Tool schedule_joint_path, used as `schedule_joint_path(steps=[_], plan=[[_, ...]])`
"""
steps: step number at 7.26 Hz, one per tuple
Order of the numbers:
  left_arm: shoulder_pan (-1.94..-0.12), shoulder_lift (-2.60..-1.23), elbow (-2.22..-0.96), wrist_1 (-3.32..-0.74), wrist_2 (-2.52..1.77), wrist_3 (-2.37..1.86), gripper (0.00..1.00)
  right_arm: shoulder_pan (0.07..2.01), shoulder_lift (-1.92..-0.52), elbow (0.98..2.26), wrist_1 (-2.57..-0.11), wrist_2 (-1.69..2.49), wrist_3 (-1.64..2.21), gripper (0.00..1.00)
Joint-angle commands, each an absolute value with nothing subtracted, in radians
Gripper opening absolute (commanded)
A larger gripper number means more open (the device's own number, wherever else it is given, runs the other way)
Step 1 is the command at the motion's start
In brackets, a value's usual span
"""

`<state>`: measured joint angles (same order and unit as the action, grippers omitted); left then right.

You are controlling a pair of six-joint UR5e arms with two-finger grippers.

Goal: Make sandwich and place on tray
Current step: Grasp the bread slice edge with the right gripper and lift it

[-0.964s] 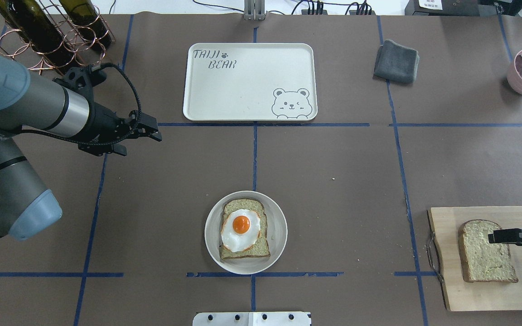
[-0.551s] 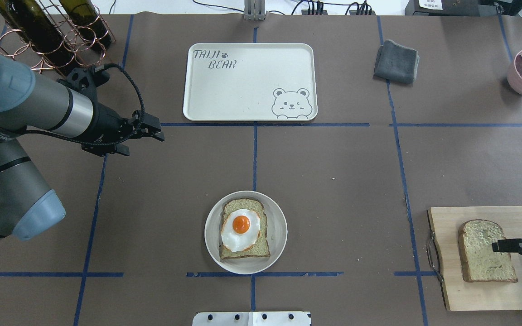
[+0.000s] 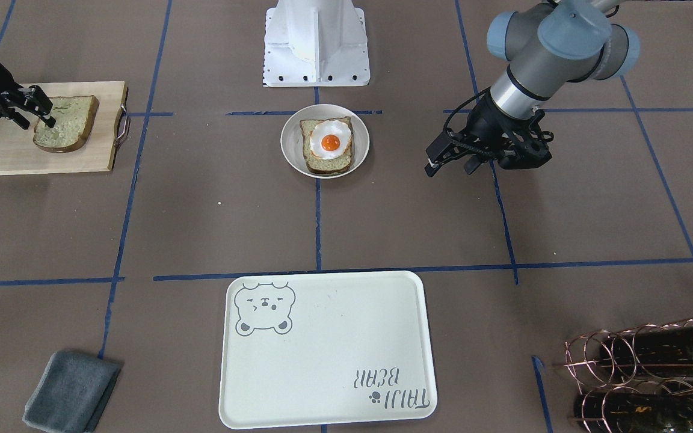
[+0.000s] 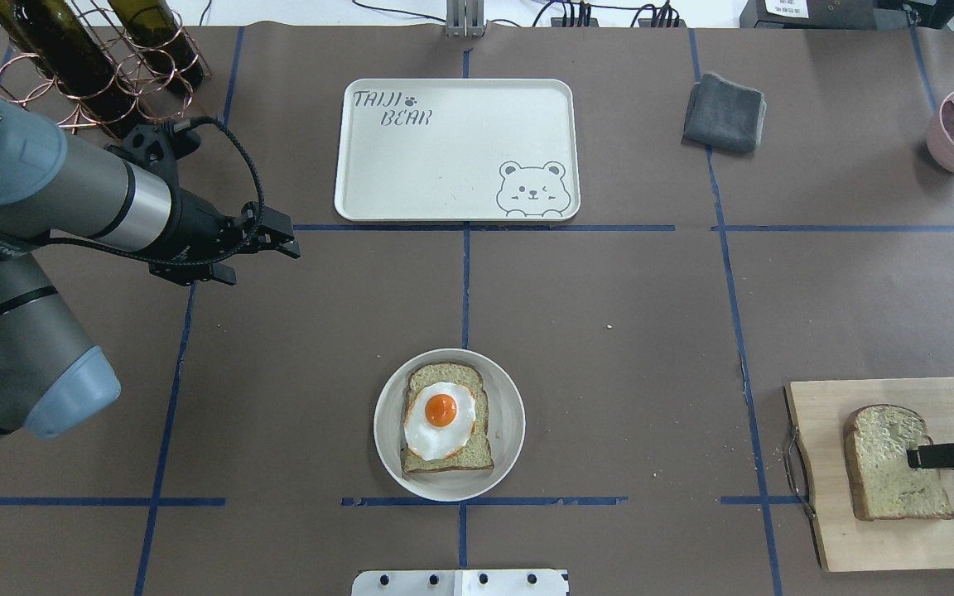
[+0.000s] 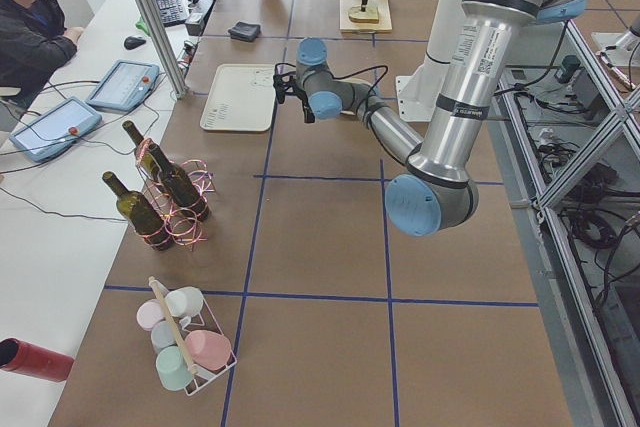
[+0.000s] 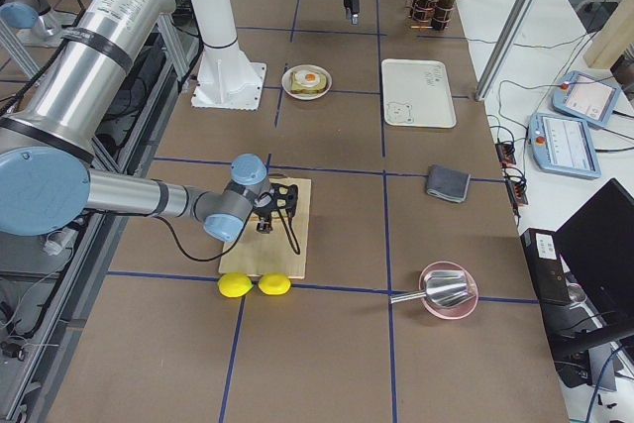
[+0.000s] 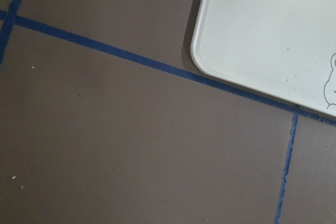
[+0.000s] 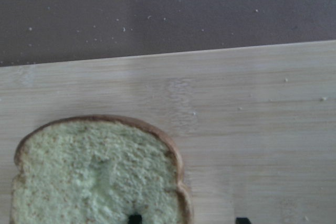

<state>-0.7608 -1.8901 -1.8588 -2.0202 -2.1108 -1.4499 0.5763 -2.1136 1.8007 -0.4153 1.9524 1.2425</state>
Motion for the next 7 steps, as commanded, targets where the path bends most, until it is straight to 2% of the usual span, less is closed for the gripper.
schedule_joint_path(steps=[1,4,5,6,7], plan=[[-0.761,-1.890,-1.858,-2.020,-2.111,-1.450,1.00,0.580,-2.112,1.821,-0.416,1.959,1.243,0.65],[-0.761,-1.890,-1.853,-2.020,-2.111,-1.450,1.00,0.580,-2.114,1.824,-0.422,1.963,1.243,0.54],[-0.761,-1.890,-1.853,-2.020,-2.111,-1.450,1.00,0.580,-2.115,1.822,-0.422,1.963,1.243,0.35],[-0.761,-1.890,-1.853,-2.020,-2.111,-1.450,1.00,0.580,-2.115,1.824,-0.422,1.960,1.243,0.10],[-0.761,-1.890,-1.853,-2.020,-2.111,-1.450,1.00,0.580,-2.115,1.824,-0.422,1.962,1.243,0.00]])
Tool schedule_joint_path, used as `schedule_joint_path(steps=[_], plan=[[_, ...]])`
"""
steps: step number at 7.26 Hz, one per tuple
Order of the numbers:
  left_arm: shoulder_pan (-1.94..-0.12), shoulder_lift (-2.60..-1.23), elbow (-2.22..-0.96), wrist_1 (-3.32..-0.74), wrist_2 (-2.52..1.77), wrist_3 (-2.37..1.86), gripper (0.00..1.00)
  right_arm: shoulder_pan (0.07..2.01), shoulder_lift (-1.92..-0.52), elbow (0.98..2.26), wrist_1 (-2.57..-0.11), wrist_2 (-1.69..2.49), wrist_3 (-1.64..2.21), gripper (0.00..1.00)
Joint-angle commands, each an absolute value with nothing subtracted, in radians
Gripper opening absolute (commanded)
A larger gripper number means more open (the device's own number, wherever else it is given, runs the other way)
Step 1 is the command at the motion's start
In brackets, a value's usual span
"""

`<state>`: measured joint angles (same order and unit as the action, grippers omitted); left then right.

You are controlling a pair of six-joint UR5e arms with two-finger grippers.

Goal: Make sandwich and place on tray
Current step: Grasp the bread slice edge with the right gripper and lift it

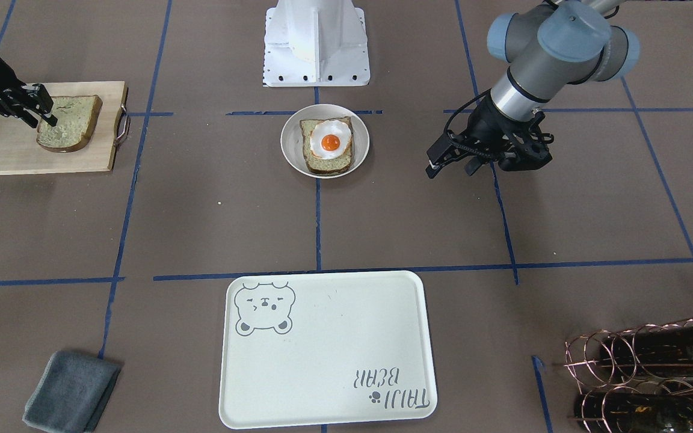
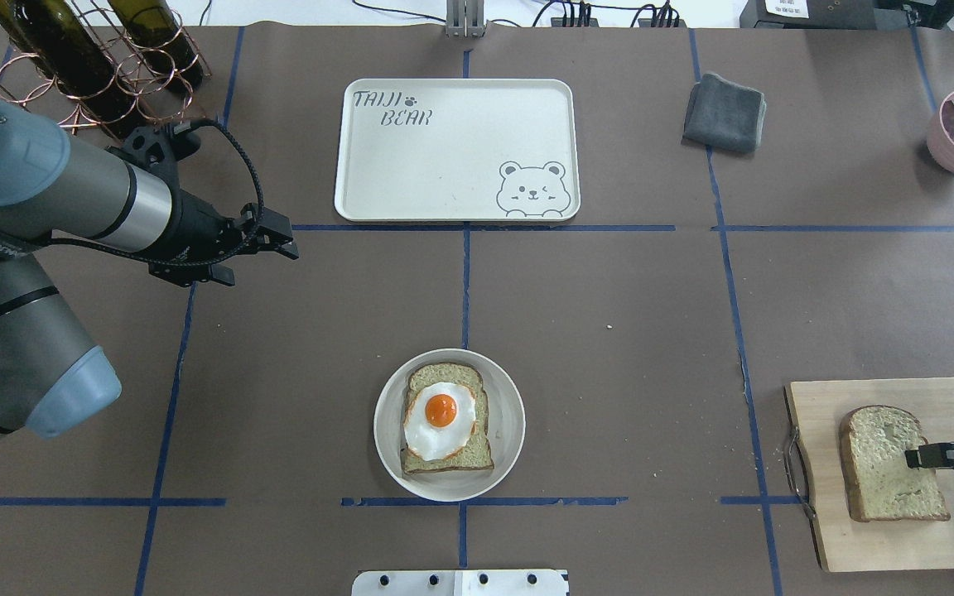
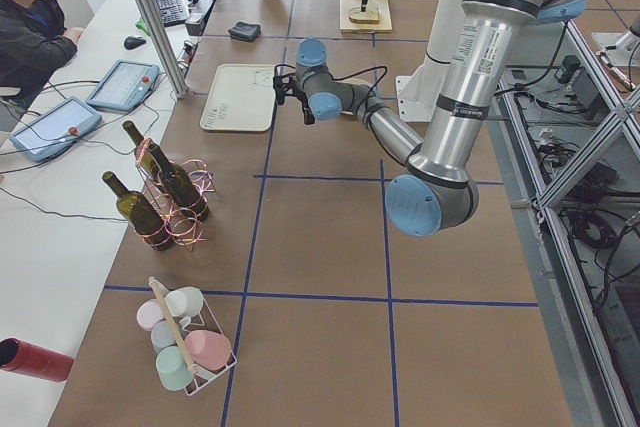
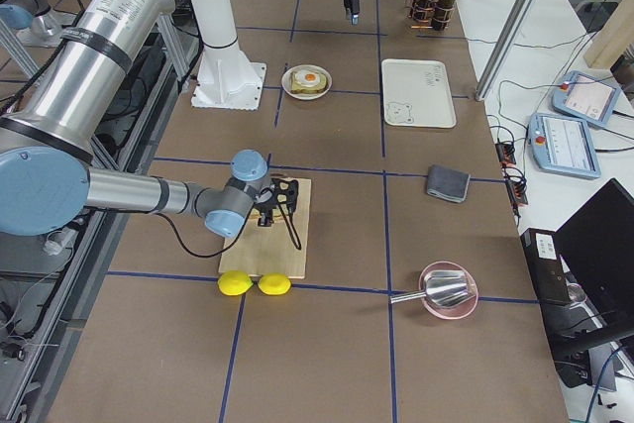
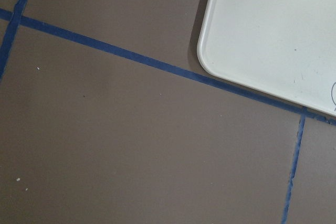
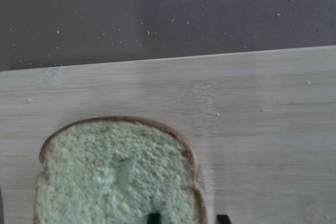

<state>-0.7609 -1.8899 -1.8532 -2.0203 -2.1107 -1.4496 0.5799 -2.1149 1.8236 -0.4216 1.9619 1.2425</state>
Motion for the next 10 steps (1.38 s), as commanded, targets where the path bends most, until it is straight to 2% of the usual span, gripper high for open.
schedule_joint_path(steps=[1,4,5,7,10], plan=[[-0.761,-1.891,-1.853,-2.020,-2.111,-1.450,1.00,0.578,-2.115,1.824,-0.420,1.962,1.243,0.00],[-0.759,-1.891,-1.853,-2.020,-2.111,-1.450,1.00,0.578,-2.109,1.827,-0.413,1.963,1.243,0.00],[-0.761,-1.891,-1.853,-2.020,-2.111,-1.450,1.00,0.586,-2.112,1.866,-0.411,1.971,1.243,0.00],[-0.761,-1.891,-1.855,-2.020,-2.111,-1.450,1.00,0.702,-2.094,1.926,-0.411,2.075,1.243,0.00],[-0.761,-1.891,-1.855,-2.020,-2.111,-1.451,1.00,0.830,-1.964,1.959,-0.413,2.219,1.250,0.00]])
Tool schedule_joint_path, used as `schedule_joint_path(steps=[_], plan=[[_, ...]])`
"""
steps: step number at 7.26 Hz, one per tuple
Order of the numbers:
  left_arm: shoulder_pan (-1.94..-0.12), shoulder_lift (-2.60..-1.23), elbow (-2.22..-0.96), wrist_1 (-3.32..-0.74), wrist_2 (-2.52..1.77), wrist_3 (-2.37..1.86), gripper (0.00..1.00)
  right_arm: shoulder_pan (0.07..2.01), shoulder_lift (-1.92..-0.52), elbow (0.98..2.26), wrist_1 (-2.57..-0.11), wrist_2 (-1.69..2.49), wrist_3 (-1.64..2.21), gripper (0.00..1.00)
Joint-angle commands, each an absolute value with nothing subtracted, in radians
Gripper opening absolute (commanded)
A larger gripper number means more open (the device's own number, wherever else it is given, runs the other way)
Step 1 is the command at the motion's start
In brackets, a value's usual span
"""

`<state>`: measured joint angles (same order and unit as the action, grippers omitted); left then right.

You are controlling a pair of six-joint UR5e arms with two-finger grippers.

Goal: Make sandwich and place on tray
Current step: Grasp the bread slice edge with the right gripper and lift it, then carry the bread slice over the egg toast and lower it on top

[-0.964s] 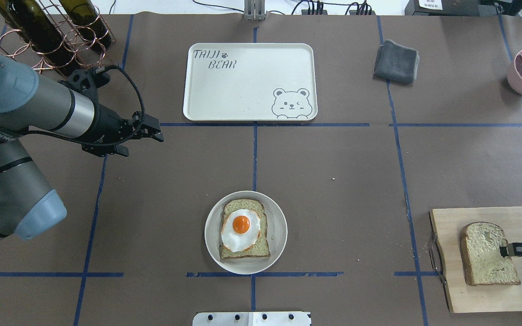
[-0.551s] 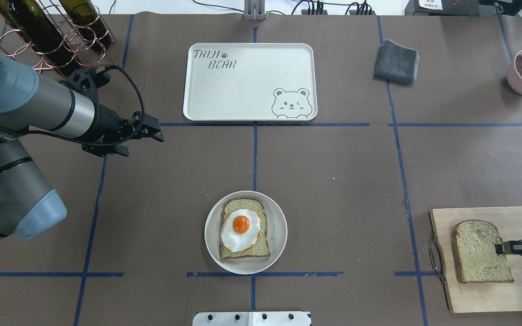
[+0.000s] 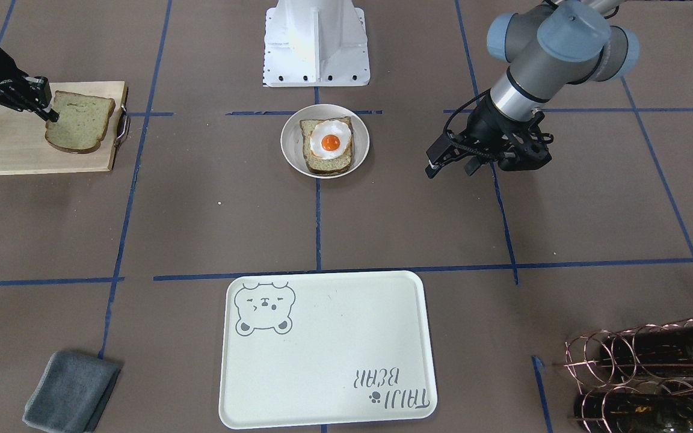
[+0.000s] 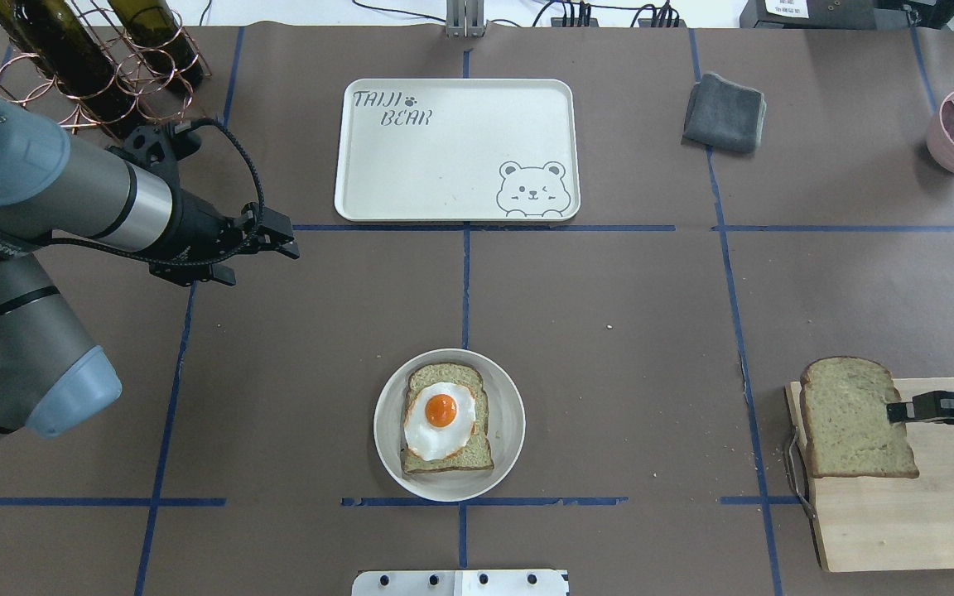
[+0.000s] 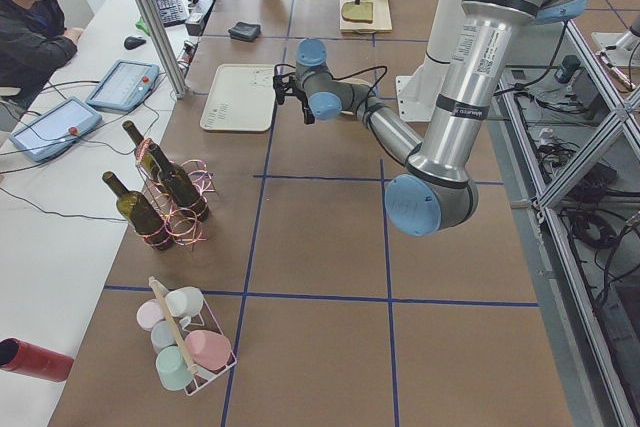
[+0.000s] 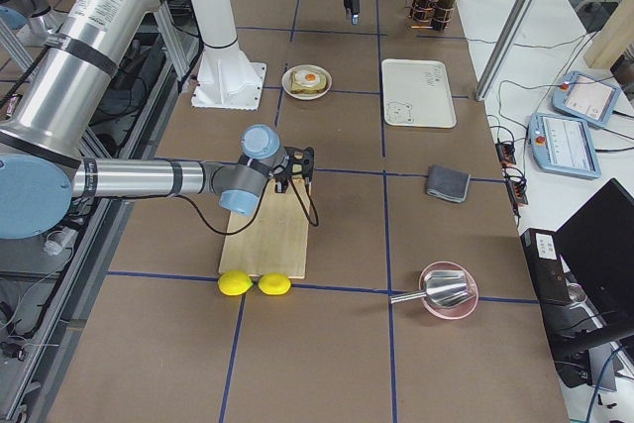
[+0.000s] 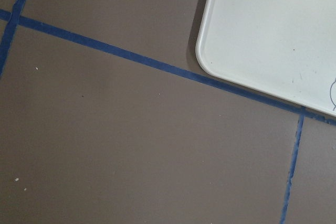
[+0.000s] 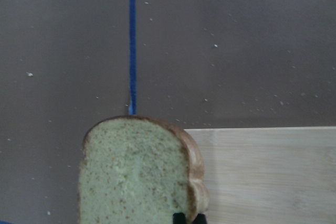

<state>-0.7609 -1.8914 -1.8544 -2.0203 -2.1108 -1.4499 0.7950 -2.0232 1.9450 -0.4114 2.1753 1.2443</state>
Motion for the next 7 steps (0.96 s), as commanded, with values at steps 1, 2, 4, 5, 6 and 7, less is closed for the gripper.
schedule_joint_path(steps=[1,2,4,5,6,7], plan=[[-0.761,-1.891,-1.853,-2.020,-2.111,-1.451,1.00,0.827,-1.881,1.957,-0.428,2.217,1.253,0.00],[-0.761,-1.891,-1.853,-2.020,-2.112,-1.451,1.00,0.819,-1.793,1.953,-0.474,2.218,1.270,0.00],[-0.759,-1.893,-1.844,-2.020,-2.114,-1.450,1.00,0.752,-1.512,1.950,-0.704,2.206,1.339,0.00],[-0.761,-1.893,-1.838,-2.022,-2.114,-1.450,1.00,0.706,-1.429,1.950,-0.794,2.186,1.354,0.00],[-0.759,-1.893,-1.838,-2.022,-2.114,-1.450,1.00,0.615,-1.360,1.950,-0.855,2.074,1.386,0.00],[-0.759,-1.893,-1.836,-2.022,-2.115,-1.451,1.00,0.486,-1.294,1.945,-0.923,1.943,1.405,0.00]])
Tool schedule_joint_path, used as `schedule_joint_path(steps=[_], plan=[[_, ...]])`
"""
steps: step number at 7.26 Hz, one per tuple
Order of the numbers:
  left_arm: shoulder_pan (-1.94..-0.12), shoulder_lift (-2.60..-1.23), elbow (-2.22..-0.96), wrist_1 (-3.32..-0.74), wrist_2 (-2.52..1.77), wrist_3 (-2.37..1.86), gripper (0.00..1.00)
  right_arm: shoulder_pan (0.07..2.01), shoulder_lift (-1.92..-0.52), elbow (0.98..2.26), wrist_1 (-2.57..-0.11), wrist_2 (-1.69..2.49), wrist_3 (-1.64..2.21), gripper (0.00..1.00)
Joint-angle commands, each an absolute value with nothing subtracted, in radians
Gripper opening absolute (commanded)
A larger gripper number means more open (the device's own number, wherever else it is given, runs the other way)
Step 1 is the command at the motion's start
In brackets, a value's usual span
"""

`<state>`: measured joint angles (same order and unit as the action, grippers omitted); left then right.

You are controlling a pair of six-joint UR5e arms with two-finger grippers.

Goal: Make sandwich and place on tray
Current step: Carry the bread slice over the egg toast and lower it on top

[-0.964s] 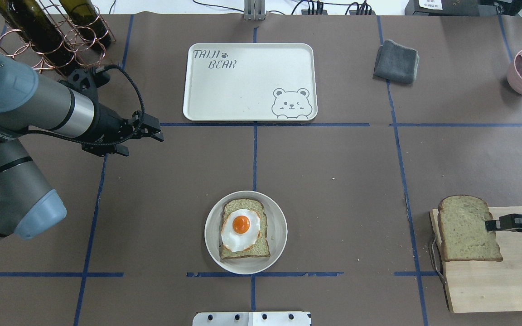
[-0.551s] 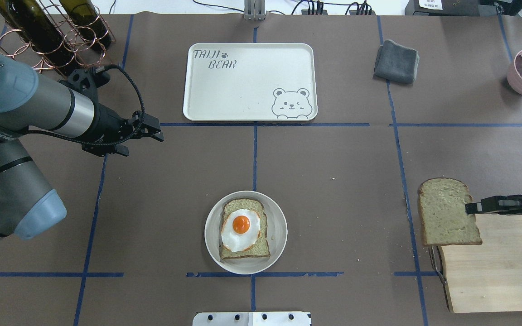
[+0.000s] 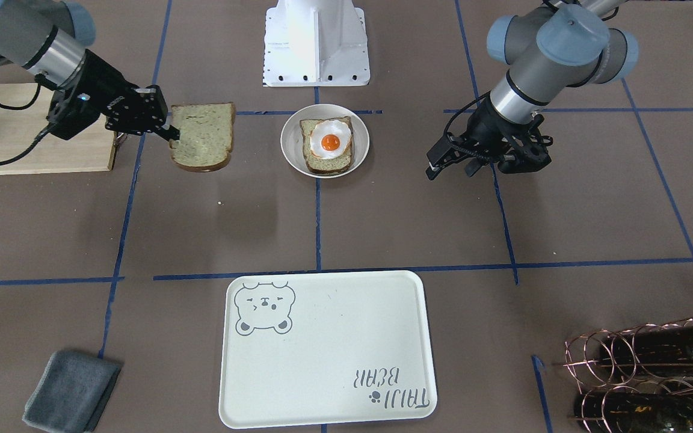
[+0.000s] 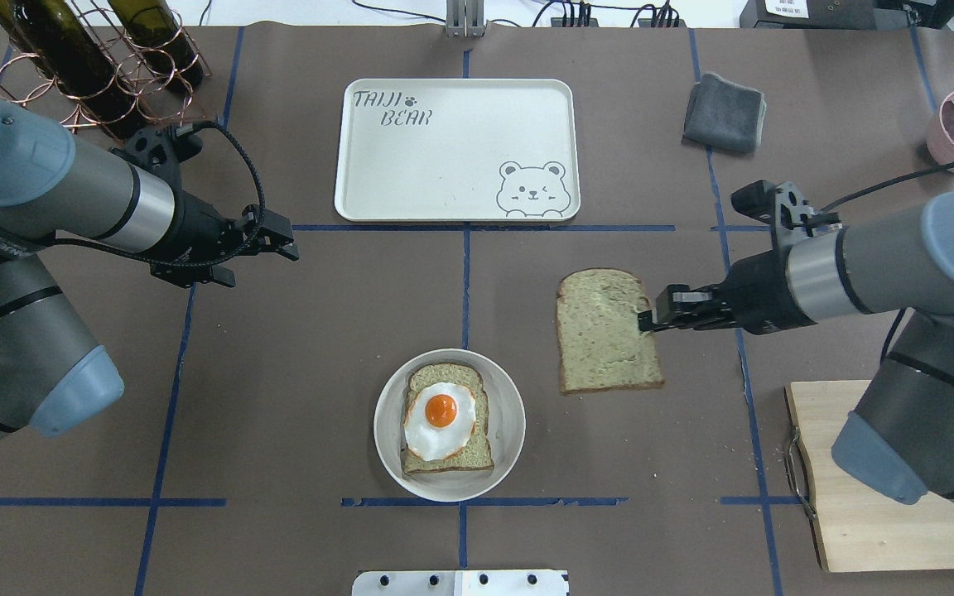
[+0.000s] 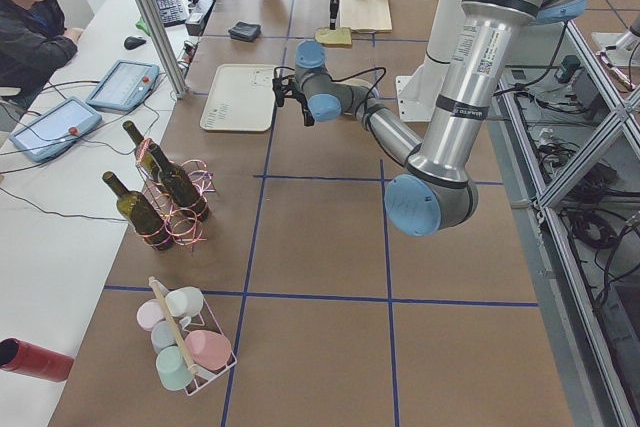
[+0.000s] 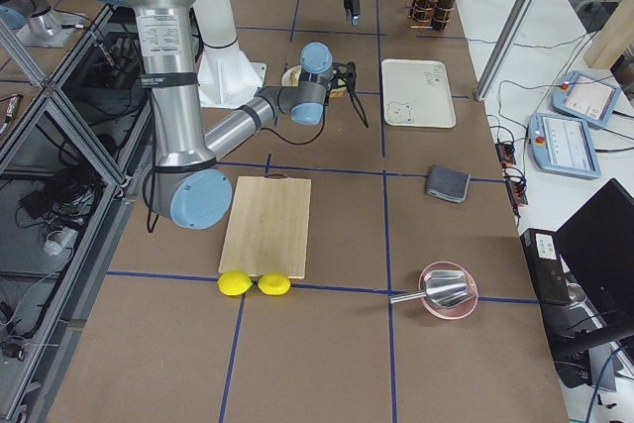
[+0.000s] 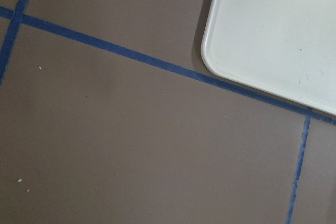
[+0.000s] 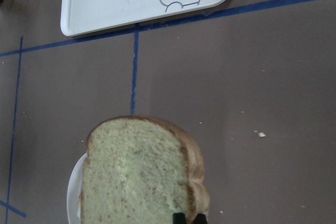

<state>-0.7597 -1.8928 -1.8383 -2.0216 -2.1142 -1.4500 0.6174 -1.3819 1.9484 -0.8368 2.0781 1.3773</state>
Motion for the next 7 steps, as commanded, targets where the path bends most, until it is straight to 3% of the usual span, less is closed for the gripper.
schedule_joint_path(steps=[1,3,7], plan=[[-0.759,-1.893,-1.833,-2.023,-2.115,-1.451,1.00,0.407,-1.210,1.931,-1.046,1.855,1.405,0.00],[-0.759,-1.893,-1.832,-2.023,-2.115,-1.451,1.00,0.333,-1.119,1.866,-1.118,1.774,1.407,0.00],[-0.758,-1.893,-1.812,-2.029,-2.115,-1.448,1.00,0.322,-1.077,1.781,-1.111,1.747,1.405,0.00]])
